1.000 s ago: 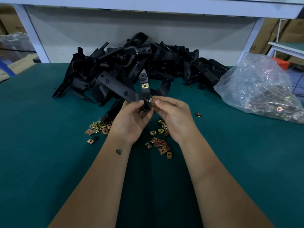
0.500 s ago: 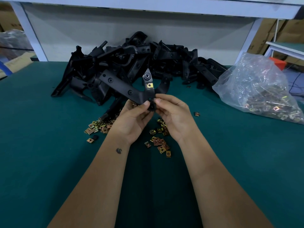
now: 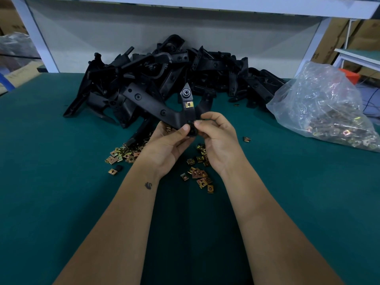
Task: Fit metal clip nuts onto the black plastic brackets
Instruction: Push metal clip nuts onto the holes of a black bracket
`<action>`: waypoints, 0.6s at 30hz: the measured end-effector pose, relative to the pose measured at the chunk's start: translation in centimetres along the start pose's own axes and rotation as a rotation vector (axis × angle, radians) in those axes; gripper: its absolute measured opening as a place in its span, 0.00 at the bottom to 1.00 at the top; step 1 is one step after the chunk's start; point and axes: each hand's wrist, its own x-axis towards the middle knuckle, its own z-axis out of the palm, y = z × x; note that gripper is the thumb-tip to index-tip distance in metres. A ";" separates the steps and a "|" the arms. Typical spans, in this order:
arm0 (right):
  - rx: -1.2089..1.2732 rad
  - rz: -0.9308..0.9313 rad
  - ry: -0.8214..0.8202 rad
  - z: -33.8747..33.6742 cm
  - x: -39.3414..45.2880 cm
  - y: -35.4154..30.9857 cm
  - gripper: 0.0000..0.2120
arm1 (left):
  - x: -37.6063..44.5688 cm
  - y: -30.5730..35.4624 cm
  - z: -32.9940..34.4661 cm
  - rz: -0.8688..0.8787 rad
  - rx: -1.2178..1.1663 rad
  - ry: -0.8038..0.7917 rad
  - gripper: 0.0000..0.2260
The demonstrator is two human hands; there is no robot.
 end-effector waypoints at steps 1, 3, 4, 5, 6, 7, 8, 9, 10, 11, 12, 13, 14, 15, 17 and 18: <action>0.002 -0.001 -0.002 0.0 0.0 0.0 0.11 | 0.0 0.0 0.0 -0.002 0.001 0.003 0.16; 0.005 0.002 -0.009 -0.1 0.0 0.1 0.11 | 0.0 0.0 0.1 -0.006 0.002 0.001 0.17; 0.006 0.004 -0.013 -0.1 0.0 0.1 0.11 | 0.0 0.1 0.2 -0.008 0.003 0.000 0.18; 0.007 0.006 -0.016 -0.1 0.0 0.1 0.11 | 0.0 0.0 0.2 -0.007 0.004 0.002 0.18; 0.006 0.006 -0.017 -0.1 0.0 0.0 0.11 | 0.0 0.0 0.2 -0.007 0.005 0.006 0.17; 0.006 0.006 -0.016 -0.1 0.0 0.1 0.11 | 0.0 0.0 0.2 -0.008 0.006 0.012 0.16; 0.007 0.007 -0.015 -0.1 0.0 0.1 0.11 | 0.0 0.0 0.1 -0.010 0.008 0.019 0.14; 0.009 0.007 -0.015 -0.1 0.0 0.1 0.11 | 0.0 0.0 0.1 -0.011 0.010 0.023 0.14; 0.010 0.008 -0.015 0.0 0.0 0.1 0.12 | 0.0 0.0 0.2 -0.012 0.009 0.026 0.16; 0.011 0.011 -0.015 0.0 -0.1 0.2 0.12 | -0.1 0.0 0.2 -0.013 0.007 0.028 0.18; 0.015 0.015 -0.016 0.0 -0.1 0.1 0.12 | -0.1 0.0 0.2 -0.015 0.007 0.030 0.19; 0.019 0.019 -0.016 0.0 -0.1 0.1 0.12 | -0.1 0.1 0.2 -0.016 0.009 0.032 0.19; 0.023 0.022 -0.017 0.0 -0.1 0.0 0.12 | -0.2 0.1 0.3 -0.019 0.013 0.033 0.18; 0.024 0.023 -0.018 0.0 -0.2 0.0 0.12 | -0.2 0.1 0.3 -0.021 0.019 0.034 0.17; 0.016 0.025 -0.017 0.1 -0.2 -0.1 0.12 | -0.2 0.1 0.3 -0.024 0.038 0.039 0.16; 0.003 0.026 -0.018 0.2 -0.2 -0.1 0.12 | -0.2 0.1 0.3 -0.027 0.052 0.040 0.16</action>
